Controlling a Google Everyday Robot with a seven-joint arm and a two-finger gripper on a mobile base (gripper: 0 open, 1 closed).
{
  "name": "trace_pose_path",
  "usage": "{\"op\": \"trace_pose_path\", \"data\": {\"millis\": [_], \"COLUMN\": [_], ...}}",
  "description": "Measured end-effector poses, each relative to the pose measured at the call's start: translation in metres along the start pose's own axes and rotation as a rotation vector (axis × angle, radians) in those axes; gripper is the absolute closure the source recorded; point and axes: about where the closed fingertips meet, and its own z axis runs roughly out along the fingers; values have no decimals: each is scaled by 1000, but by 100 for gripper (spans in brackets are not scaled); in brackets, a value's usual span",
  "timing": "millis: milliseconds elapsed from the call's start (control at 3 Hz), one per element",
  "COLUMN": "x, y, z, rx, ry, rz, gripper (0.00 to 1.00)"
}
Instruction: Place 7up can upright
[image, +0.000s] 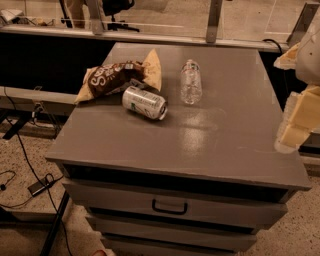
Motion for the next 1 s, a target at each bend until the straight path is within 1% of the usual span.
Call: {"op": "trace_pose_path", "data": {"millis": [333, 667, 1000], "x": [0, -4, -41], "y": [0, -3, -27], "z": [0, 0, 24], "rx": [0, 5, -17], "ry": [0, -28, -112], "rz": [0, -5, -51], "gripper": [0, 0, 0]}}
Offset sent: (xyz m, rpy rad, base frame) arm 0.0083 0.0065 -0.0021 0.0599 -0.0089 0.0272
